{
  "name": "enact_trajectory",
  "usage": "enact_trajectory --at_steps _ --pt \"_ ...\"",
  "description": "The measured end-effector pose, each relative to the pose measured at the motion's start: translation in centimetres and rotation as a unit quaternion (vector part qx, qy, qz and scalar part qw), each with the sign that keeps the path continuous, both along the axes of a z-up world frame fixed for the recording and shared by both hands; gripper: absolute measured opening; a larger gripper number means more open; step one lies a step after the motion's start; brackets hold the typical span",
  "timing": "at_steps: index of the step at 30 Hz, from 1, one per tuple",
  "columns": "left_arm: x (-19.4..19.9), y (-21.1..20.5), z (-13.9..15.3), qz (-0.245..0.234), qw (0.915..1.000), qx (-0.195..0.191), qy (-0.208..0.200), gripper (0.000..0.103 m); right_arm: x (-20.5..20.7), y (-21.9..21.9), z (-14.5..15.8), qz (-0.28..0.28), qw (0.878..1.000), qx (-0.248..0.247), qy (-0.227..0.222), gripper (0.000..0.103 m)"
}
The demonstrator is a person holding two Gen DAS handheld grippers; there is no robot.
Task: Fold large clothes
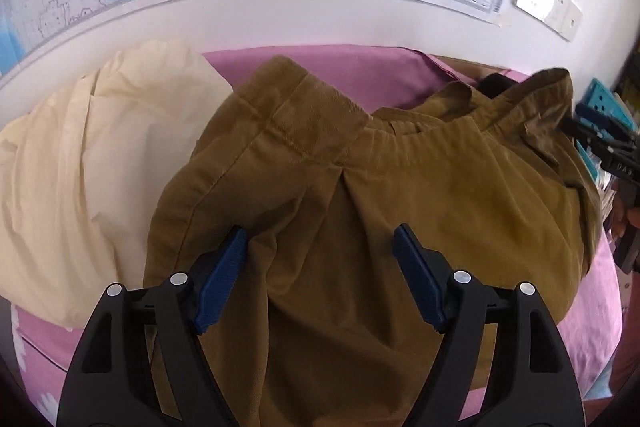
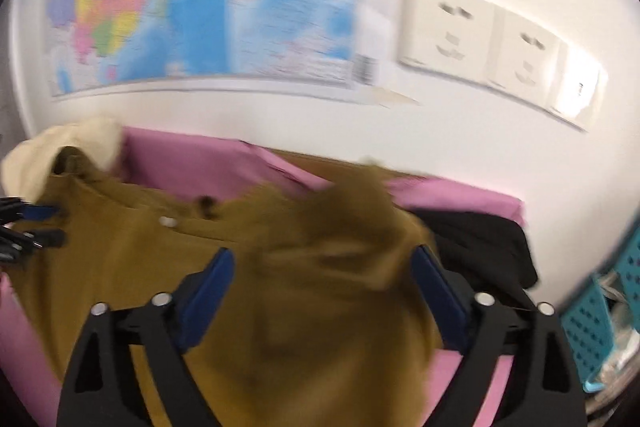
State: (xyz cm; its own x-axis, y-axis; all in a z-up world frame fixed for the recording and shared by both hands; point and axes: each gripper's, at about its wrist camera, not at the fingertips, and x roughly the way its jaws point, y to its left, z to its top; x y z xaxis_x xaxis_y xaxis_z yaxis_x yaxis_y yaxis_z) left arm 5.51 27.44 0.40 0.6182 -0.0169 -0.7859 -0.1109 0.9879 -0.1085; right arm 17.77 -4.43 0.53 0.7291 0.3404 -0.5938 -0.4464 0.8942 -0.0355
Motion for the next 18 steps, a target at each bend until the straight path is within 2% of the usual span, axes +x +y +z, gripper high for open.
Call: enact_trajectory --at_steps 2,3,4,5,6,8,10,13,15,18 --pt "0.2 0.2 0.4 -0.004 1.0000 0.007 -0.003 0.075 1.7 -0.7 -1.3 0.002 0.999 0.006 0.049 0.090" --pt "0.5 0.4 0.5 -0.006 1.0000 0.004 -0.001 0.075 2.3 -0.8 -2.0 0.008 0.998 0.012 0.063 0.081" --pt "0.8 0.8 0.6 -0.005 1.0000 -0.007 0.001 0.074 3.0 -0.7 -2.5 0.015 0.997 0.014 0.077 0.051" --pt "1.0 1.3 0.8 -0.003 0.9998 -0.018 0.002 0.073 3.4 -0.7 -2.6 0.007 0.997 0.002 0.077 0.033" --pt "1.4 1.5 0.9 -0.001 0.9997 -0.023 0.002 0.071 3.5 -1.0 -2.3 0.000 0.998 0.000 0.068 0.002" --pt "2.1 2.3 1.3 0.003 0.9996 -0.026 -0.001 0.064 4.1 -2.8 -0.8 0.002 0.996 0.066 0.061 0.003" --pt "2.7 2.8 1.3 0.005 0.9995 -0.033 -0.002 0.063 4.5 -4.4 0.5 -0.015 0.994 0.095 0.047 0.002" --pt "4.0 2.9 0.3 0.008 0.9997 -0.022 0.011 0.063 5.4 -4.7 0.8 -0.018 0.993 0.110 0.046 0.002" --pt "4.8 3.2 -0.8 0.014 0.9995 -0.015 0.024 0.063 6.1 -4.6 0.2 -0.025 0.993 0.105 0.045 0.002" --pt "5.4 3.7 -1.6 0.018 0.9992 -0.018 0.030 0.064 7.5 -5.5 -0.8 -0.049 0.989 0.129 0.060 0.002"
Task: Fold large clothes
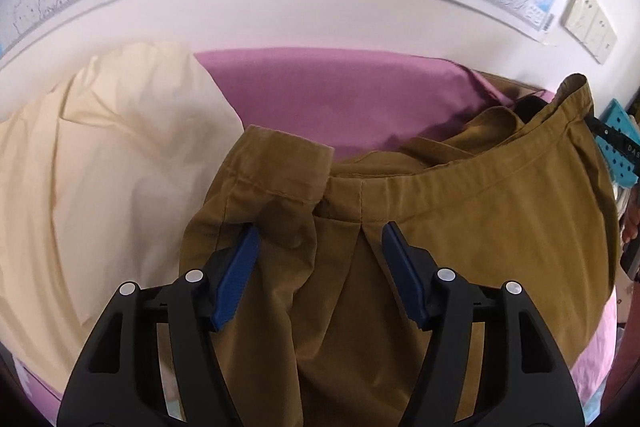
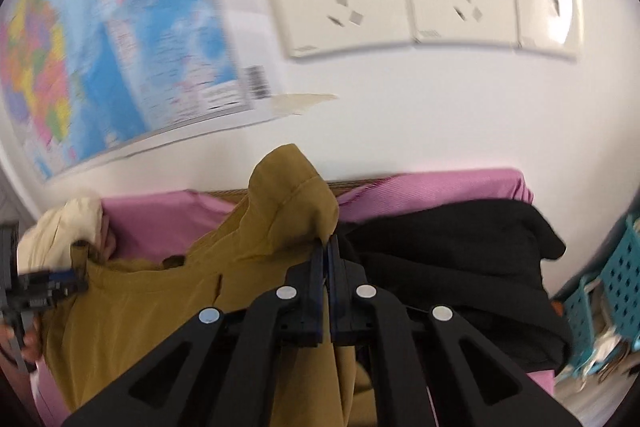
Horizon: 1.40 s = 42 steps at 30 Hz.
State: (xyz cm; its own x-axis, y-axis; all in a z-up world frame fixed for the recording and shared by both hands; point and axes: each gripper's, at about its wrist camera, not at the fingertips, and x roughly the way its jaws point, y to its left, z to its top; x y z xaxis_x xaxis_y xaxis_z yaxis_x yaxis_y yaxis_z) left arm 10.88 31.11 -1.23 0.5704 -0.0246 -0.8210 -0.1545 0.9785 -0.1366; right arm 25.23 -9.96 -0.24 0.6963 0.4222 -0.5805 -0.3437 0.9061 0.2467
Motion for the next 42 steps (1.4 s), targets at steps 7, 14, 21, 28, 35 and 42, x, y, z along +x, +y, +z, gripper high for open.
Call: enact_trajectory --at_steps 7,14,21,28,35,42 --pt "0.2 0.3 -1.1 -0.005 1.0000 0.001 0.001 0.066 1.0 0.7 -3.3 -0.002 0.998 -0.010 0.060 0.007" --pt "-6.7 0.1 3.6 0.014 0.9956 0.012 -0.092 0.079 -6.0 -1.1 1.7 0.014 1.000 0.001 -0.008 0.048" --pt "-12.9 -0.9 2.8 -0.004 0.9961 -0.008 -0.088 0.081 -11.8 4.3 -0.1 0.140 0.988 -0.066 -0.014 0.049" --pt "-12.3 1.2 -1.2 0.037 0.9945 -0.082 -0.053 0.080 -10.3 4.4 -3.5 0.101 0.993 -0.034 0.058 0.052" --pt "-19.6 1.8 -1.7 0.053 0.9876 -0.128 -0.075 0.081 -17.6 -1.1 -0.4 0.139 0.981 0.120 0.069 0.071" --pt "-22.2 0.0 -4.2 0.026 0.9790 -0.194 -0.058 0.081 -22.2 -3.3 -6.5 0.129 0.950 0.220 0.178 0.071"
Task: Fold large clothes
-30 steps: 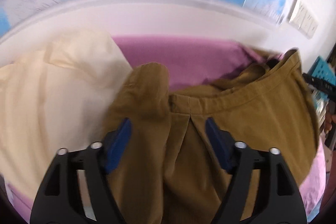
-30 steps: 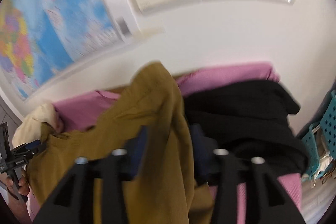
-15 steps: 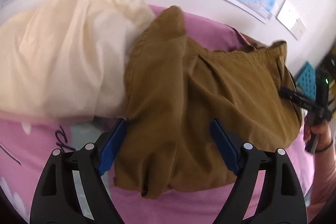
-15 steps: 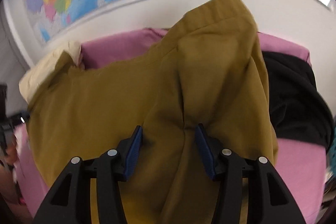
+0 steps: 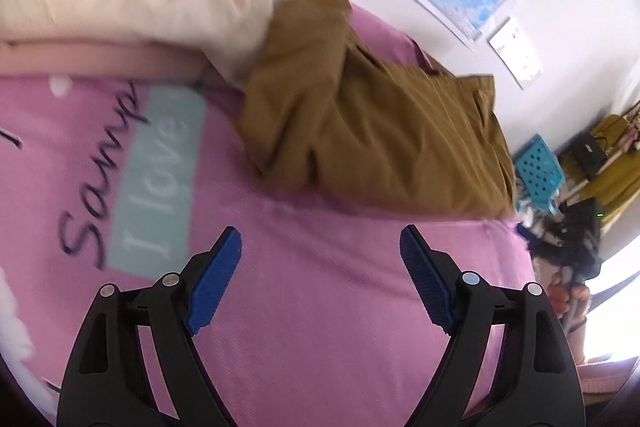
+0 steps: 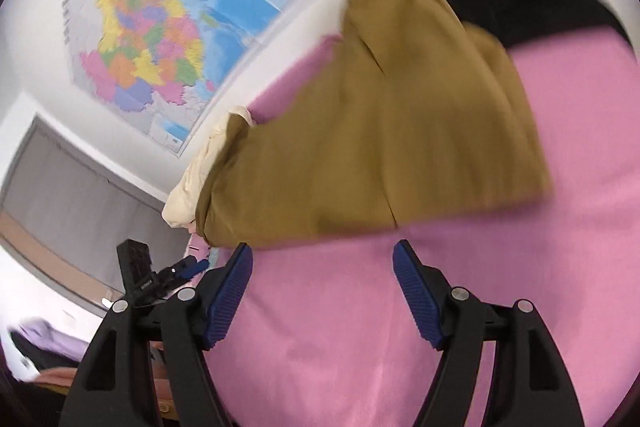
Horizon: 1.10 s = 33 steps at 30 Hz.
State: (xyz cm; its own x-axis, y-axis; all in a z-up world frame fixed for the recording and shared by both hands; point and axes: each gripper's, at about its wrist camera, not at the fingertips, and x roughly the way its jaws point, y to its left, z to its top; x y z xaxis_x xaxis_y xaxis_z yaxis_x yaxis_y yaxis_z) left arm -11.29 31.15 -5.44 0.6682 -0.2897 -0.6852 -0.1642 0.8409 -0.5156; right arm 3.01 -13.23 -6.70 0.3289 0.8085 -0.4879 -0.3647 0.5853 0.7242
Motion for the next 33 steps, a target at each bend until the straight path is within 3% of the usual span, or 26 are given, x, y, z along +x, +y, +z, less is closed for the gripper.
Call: enact_trajectory --at_steps 6,18,20,22,24,29,33 --pt "1.4 -2.1 -1.6 -0.026 0.9993 -0.026 0.011 0.081 2.1 1.2 -3.1 -0.043 0.998 0.019 0.040 0.071" --pt "3.7 -2.9 -1.6 -0.031 0.9979 -0.056 0.004 0.085 6.1 4.9 -2.7 -0.122 0.992 0.020 0.028 0.078" --pt "3.9 -2.7 -1.8 -0.030 0.9970 -0.071 0.003 0.086 6.5 5.3 -2.7 -0.123 0.992 0.015 0.027 0.069" --pt "4.2 -2.5 -1.9 -0.028 0.9958 -0.087 0.004 0.086 6.7 5.3 -2.3 -0.123 0.992 0.017 0.015 0.049" --pt "4.5 -2.6 -1.9 -0.025 0.9958 -0.088 0.008 0.086 6.6 4.9 -1.8 -0.117 0.993 0.025 0.009 0.037" --pt "5.2 -3.4 -1.8 -0.020 0.9967 -0.077 0.016 0.086 6.0 4.7 -0.1 -0.102 0.994 0.021 -0.021 0.031" --pt "5.8 -4.1 -1.4 -0.014 0.9977 -0.062 0.021 0.086 6.0 4.5 -0.1 -0.100 0.995 0.022 -0.017 0.031"
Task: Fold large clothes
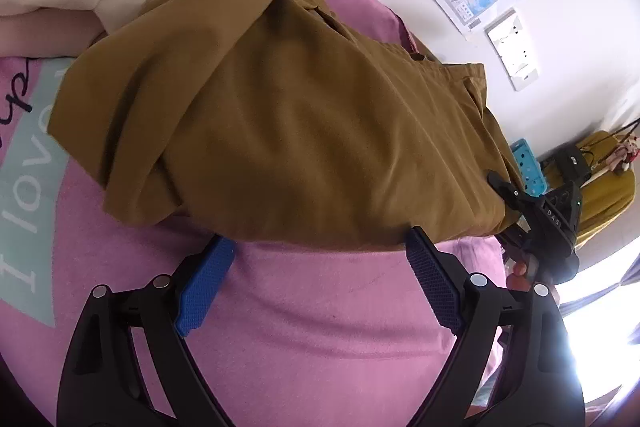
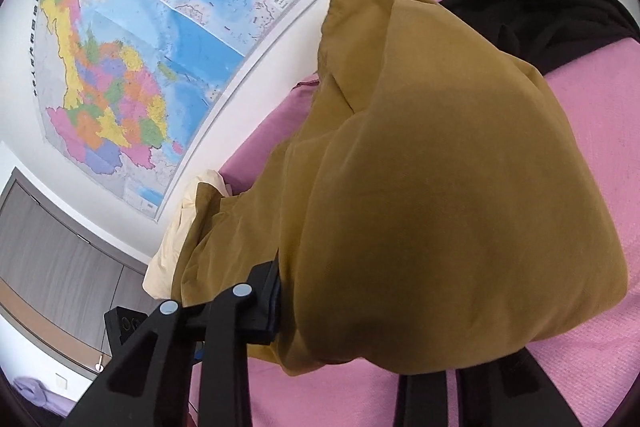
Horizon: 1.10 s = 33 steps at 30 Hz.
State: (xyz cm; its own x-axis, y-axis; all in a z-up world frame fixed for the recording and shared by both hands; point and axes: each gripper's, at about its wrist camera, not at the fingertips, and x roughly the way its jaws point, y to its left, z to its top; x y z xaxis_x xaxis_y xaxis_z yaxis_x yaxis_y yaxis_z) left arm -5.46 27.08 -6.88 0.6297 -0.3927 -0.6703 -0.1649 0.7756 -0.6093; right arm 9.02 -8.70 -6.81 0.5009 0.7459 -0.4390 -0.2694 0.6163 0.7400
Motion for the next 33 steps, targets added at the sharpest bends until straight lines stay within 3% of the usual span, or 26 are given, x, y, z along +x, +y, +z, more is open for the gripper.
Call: enact_trajectory --at_steps 6,10,14,18,21,22,24,26,28,30,31,33 --pt "0.7 -0.8 0.3 0.002 0.9999 0.016 0.003 0.086 0.4 -0.5 -1.3 0.001 0.999 0.017 0.029 0.039" --pt "1.1 -1.0 0.4 0.000 0.9999 0.014 0.000 0.089 0.5 -0.2 -1.8 0.000 0.999 0.010 0.036 0.049" --pt "1.9 -0.6 0.2 -0.005 0.9998 -0.019 -0.006 0.095 1.3 0.6 -2.6 -0.006 0.999 0.004 0.051 0.063" --pt "2.8 1.2 -0.2 0.012 0.9975 -0.068 -0.012 0.096 1.9 1.7 -2.4 0.000 0.999 -0.003 0.043 0.064" --pt "3.7 2.4 -0.5 0.030 0.9933 -0.111 -0.014 0.097 2.5 2.0 -2.5 0.003 0.999 0.001 0.046 0.046" --pt "3.9 2.6 -0.4 0.037 0.9924 -0.117 -0.013 0.096 2.5 2.0 -2.4 0.003 0.999 0.000 0.044 0.040" --pt "4.2 2.5 -0.1 0.056 0.9935 -0.099 -0.004 0.081 2.4 2.0 -2.1 0.011 0.999 0.001 0.038 0.032" --pt "4.2 2.2 0.6 0.063 0.9963 -0.060 0.003 0.046 2.0 1.8 -1.5 0.018 0.999 0.007 0.025 0.027" --pt "3.8 2.0 1.2 0.064 0.9967 -0.049 -0.005 0.042 2.1 1.7 -1.6 0.019 0.999 0.005 0.028 0.030" --pt "3.9 2.2 0.9 0.070 0.9959 -0.057 0.004 0.042 2.6 1.4 -2.6 0.009 0.998 0.025 0.055 0.045" --pt "3.9 2.5 0.5 0.071 0.9956 -0.061 0.008 0.047 2.8 1.4 -2.9 0.008 0.998 0.031 0.062 0.053" --pt "4.1 2.9 -0.3 0.073 0.9941 -0.078 0.018 0.056 2.9 1.5 -3.1 0.000 0.998 0.029 0.057 0.056"
